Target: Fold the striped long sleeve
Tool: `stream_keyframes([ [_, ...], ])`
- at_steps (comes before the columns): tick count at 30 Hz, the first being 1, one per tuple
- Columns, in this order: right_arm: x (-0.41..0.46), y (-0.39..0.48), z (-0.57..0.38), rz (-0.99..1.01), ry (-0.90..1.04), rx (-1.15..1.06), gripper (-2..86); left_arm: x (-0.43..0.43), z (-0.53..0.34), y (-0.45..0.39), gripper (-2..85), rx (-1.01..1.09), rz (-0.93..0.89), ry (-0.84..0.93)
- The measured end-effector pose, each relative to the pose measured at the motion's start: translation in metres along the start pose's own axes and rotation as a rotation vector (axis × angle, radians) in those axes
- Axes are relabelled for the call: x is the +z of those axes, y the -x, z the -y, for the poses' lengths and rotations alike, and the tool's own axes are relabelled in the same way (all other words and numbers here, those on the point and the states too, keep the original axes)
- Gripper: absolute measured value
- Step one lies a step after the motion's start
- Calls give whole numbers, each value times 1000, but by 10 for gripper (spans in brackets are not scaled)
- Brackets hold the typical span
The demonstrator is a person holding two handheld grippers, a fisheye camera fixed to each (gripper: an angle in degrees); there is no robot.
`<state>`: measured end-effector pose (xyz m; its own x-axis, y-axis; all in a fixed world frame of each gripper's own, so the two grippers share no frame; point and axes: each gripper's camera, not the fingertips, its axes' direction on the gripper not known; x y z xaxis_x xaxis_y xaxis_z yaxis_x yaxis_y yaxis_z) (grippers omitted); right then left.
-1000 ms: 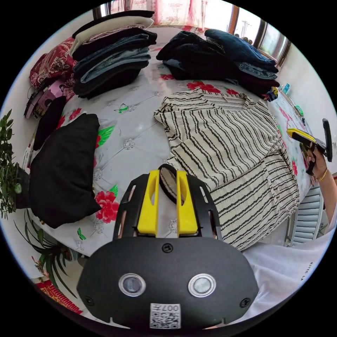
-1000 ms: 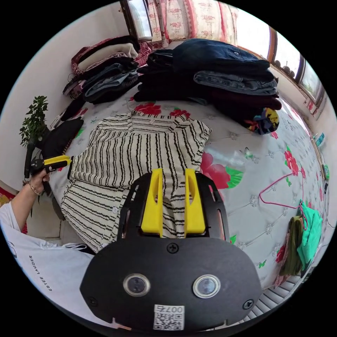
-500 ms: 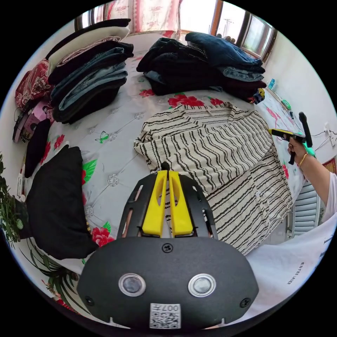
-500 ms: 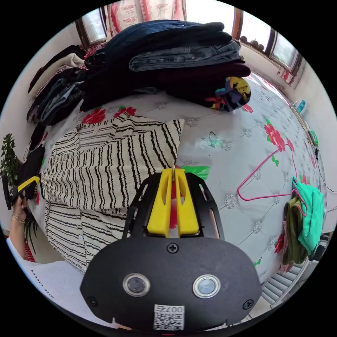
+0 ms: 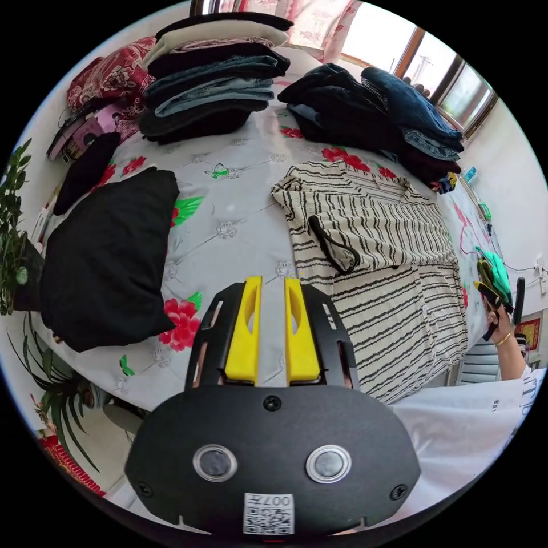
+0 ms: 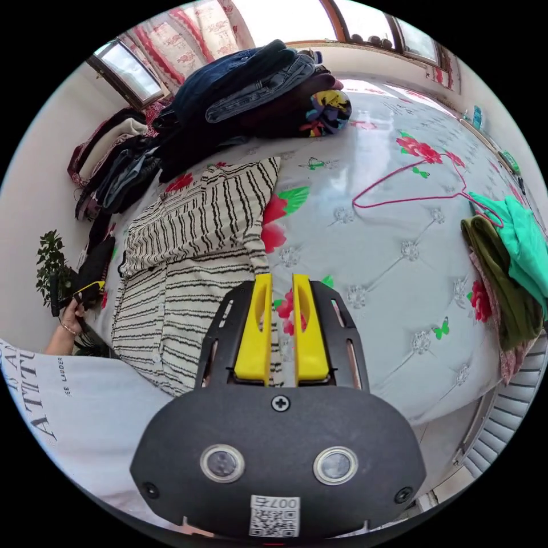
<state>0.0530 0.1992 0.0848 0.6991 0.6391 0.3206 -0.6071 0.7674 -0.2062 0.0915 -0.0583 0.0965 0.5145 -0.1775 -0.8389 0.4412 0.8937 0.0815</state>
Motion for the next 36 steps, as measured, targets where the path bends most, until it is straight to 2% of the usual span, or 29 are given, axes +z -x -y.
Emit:
stream_keyframes([
  [3, -17, -15, -54, -18, 98, -13, 50, -23, -69, 25, 80, -85, 22, -35],
  [6, -21, -29, -97, -79, 233, -41, 59, -25, -137, 31, 92, -108, 81, 92],
  [10, -3, -50, -125, 83, 369, -17, 66, 1, -202, 16, 124, -98, 27, 233],
  [15, 32, -63, -124, 188, 462, 1, 56, 39, -189, -11, 130, -9, -16, 290],
  [17, 38, -65, -115, 200, 502, 7, 38, 46, -169, -17, 107, 22, 21, 295],
  [19, 34, -66, -110, 258, 511, -54, 13, 54, -144, -20, 59, 70, 79, 399],
  [21, 23, -68, -105, 323, 502, -109, 5, 48, -138, -17, 7, 136, 101, 427],
  [23, 10, -74, -100, 389, 495, -134, 1, 31, -134, -9, -2, 191, 4, 428],
  [25, -9, -84, -94, 484, 477, -139, -2, -5, -127, 15, -7, 202, -298, 394],
  [29, -43, -104, -78, 612, 393, -107, -3, -61, -100, 59, -8, 220, -572, 353],
  [32, -76, -124, -46, 790, 218, -38, -2, -94, -52, 96, -7, 230, -775, 299],
  [35, -104, -130, 15, 897, 30, -21, 1, -119, 29, 140, -2, 122, -890, 102],
  [36, -113, -128, 45, 877, -55, 7, 4, -124, 64, 162, 3, 3, -923, -20],
])
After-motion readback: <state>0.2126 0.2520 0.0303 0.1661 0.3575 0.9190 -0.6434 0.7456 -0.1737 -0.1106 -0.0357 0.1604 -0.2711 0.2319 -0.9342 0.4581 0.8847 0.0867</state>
